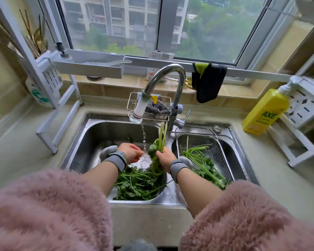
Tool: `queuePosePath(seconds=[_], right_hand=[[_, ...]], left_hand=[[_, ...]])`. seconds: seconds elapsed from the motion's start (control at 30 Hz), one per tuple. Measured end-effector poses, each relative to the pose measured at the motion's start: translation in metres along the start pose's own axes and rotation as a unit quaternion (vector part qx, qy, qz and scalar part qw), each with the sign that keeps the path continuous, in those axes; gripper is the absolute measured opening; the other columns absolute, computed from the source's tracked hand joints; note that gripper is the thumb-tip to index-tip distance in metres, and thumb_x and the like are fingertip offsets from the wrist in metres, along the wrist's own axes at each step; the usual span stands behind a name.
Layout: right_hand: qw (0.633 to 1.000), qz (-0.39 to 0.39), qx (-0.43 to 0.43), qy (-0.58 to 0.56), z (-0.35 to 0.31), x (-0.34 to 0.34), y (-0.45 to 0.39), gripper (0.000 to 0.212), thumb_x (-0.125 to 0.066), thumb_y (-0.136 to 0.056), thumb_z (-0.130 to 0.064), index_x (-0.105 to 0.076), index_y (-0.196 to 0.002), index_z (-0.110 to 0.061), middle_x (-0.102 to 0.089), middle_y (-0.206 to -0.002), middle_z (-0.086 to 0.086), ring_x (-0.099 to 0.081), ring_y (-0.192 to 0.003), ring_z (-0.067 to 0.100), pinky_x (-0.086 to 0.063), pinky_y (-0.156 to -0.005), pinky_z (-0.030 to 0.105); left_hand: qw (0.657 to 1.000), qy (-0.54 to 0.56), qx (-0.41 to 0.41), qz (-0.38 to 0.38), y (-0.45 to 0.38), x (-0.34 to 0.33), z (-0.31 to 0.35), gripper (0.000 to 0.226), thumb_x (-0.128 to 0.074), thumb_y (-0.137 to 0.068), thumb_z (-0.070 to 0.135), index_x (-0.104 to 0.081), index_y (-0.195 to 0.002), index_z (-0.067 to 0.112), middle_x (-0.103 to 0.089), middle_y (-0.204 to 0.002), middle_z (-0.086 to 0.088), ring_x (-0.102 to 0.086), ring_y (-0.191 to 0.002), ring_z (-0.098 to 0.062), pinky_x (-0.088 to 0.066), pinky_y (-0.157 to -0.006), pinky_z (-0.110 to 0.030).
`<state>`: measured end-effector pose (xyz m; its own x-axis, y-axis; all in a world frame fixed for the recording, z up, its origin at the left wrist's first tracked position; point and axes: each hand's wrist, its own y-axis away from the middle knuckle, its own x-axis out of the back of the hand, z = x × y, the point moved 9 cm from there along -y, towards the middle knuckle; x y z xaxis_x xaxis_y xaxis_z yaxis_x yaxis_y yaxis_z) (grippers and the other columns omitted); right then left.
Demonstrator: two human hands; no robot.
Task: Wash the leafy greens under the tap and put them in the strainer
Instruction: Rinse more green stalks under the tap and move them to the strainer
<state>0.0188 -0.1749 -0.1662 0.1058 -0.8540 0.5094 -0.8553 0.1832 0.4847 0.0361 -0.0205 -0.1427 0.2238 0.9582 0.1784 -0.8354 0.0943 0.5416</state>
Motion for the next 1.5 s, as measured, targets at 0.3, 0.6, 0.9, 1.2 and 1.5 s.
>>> queuePosePath(seconds=[0.3, 0.6, 0.9, 1.2, 1.5], right_hand=[[0.994, 0.006, -0.064, 0.086, 0.021, 0.104, 0.001, 0.020, -0.040, -0.098, -0.016, -0.054, -0.096, -0.001, -0.051, -0.106, 0.020, -0.053, -0.101, 0.029, -0.043, -0.093, 0.039], [0.963, -0.013, -0.126, 0.240, 0.083, 0.152, -0.007, 0.037, -0.026, -0.101, -0.006, -0.048, -0.129, 0.005, -0.050, -0.131, 0.018, -0.048, -0.125, 0.029, -0.039, -0.099, 0.031], [0.929, -0.065, -0.145, 0.335, 0.113, 0.147, -0.018, 0.036, -0.032, -0.099, -0.010, -0.048, -0.130, 0.001, -0.046, -0.135, 0.022, -0.044, -0.126, 0.028, -0.034, -0.093, 0.029], [0.918, 0.042, -0.153, 0.364, 0.101, 0.156, -0.034, 0.052, -0.031, -0.100, -0.028, -0.025, -0.146, -0.004, -0.014, -0.155, 0.013, -0.016, -0.143, 0.029, -0.019, -0.116, 0.035], [0.949, 0.073, -0.059, 0.302, 0.062, 0.130, -0.038, 0.022, -0.043, -0.091, -0.023, -0.047, -0.072, -0.013, -0.047, -0.080, 0.011, -0.043, -0.078, 0.028, -0.042, -0.079, 0.033]], left_hand=[[0.999, -0.026, -0.009, -0.044, -0.001, -0.074, 0.034, 0.024, -0.063, -0.082, -0.007, -0.057, -0.062, 0.006, -0.055, -0.063, -0.011, -0.052, -0.058, -0.017, -0.049, -0.050, -0.019], [0.997, -0.042, -0.009, -0.071, -0.011, -0.141, 0.050, 0.022, -0.065, -0.082, -0.004, -0.055, -0.065, 0.007, -0.056, -0.066, -0.009, -0.054, -0.057, -0.014, -0.050, -0.052, -0.017], [0.997, -0.052, 0.026, -0.049, -0.020, -0.138, 0.021, 0.023, -0.060, -0.083, -0.008, -0.055, -0.065, 0.004, -0.056, -0.062, -0.009, -0.051, -0.055, -0.014, -0.046, -0.044, -0.014], [0.914, -0.365, -0.013, -0.177, 0.000, -0.138, -0.003, 0.032, -0.062, -0.079, -0.009, -0.069, -0.105, 0.009, -0.063, -0.090, 0.002, -0.057, -0.081, -0.011, -0.047, -0.064, -0.017], [0.871, -0.472, -0.073, -0.117, -0.003, -0.152, -0.022, 0.024, -0.072, -0.081, 0.025, -0.071, -0.102, 0.014, -0.070, -0.103, -0.003, -0.064, -0.093, -0.017, -0.051, -0.090, -0.027]])
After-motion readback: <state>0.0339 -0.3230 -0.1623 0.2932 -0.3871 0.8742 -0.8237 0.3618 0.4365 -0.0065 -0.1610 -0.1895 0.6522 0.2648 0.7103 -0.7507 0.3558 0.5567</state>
